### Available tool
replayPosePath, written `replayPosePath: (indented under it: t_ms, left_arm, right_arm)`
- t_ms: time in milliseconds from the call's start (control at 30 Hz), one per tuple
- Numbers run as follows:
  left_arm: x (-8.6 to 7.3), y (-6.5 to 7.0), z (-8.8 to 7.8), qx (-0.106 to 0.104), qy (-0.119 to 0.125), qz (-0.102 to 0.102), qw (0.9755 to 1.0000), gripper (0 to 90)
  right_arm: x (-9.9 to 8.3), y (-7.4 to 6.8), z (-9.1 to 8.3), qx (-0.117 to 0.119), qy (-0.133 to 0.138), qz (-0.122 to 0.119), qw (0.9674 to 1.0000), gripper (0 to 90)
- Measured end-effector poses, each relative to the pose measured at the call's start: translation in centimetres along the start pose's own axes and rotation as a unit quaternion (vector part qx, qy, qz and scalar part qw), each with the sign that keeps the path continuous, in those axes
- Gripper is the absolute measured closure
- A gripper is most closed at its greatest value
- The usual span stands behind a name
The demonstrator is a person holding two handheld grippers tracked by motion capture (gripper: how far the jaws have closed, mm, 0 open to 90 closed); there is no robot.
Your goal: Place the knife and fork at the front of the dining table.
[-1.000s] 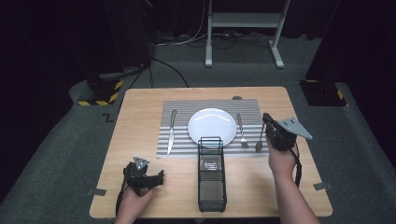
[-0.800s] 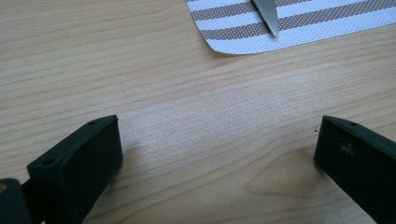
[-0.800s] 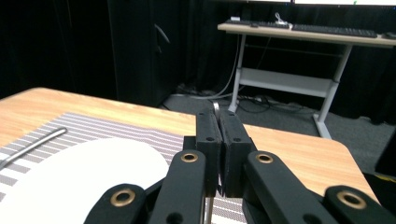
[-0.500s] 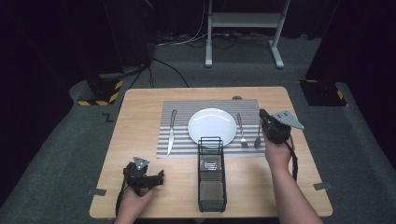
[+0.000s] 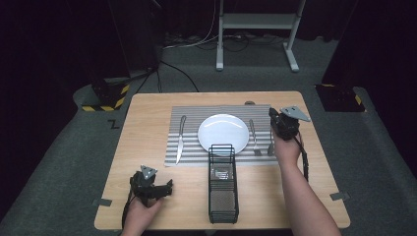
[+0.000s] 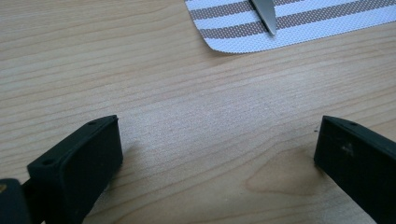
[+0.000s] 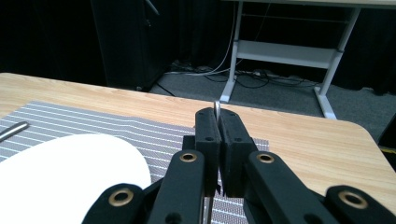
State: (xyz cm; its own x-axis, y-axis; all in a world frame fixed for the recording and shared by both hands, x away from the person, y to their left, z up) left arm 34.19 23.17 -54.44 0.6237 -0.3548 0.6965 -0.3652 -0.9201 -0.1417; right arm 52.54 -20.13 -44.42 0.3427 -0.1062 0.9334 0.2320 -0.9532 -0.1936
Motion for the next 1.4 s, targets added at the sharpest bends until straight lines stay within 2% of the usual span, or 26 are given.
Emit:
replayPosePath:
  t_ms: [267,433,600,833,1100,1400]
  left_arm:
    - [0.0,0.1,0.0,-0.001,0.001,-0.001,1.0,1.2]
    - [-0.1,0.1,-0.1,-0.001,0.001,0.001,1.0,1.2]
    - [-0.1,0.1,-0.1,-0.001,0.001,0.001,1.0,1.2]
    - [-0.1,0.1,-0.1,-0.001,0.001,0.001,1.0,1.2]
    - [-0.1,0.1,-0.1,-0.001,0.001,0.001,1.0,1.2]
    - [-0.1,0.1,-0.1,-0.001,0.001,0.001,1.0,1.2]
  right_arm:
    - [-0.5,0.3,2.3,-0.009,-0.011,0.007,0.9999,87.2]
    - [-1.2,0.6,3.8,-0.012,-0.025,0.022,0.9994,87.3]
    - [-2.0,0.7,4.9,-0.016,-0.043,0.023,0.9987,87.3]
    - [-2.3,1.2,5.4,-0.019,-0.051,0.035,0.9979,86.9]
    - [-2.6,1.6,5.9,-0.029,-0.062,0.035,0.9971,86.0]
    - [-3.2,2.4,6.7,-0.041,-0.082,0.046,0.9947,85.4]
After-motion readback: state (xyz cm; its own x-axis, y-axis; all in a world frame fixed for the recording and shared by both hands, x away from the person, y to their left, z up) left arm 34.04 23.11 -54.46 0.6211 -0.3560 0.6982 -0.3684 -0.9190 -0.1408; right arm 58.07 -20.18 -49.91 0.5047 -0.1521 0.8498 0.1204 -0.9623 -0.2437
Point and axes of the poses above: each handheld gripper's, and its own axes: z roughly forward along the jaws, x roughly out of its top, y roughly to its right, the point moved 2 cm from there along z, roughly forward along the jaws, and after that the axes turned 12 degrees about z, right-handed, at the moved point
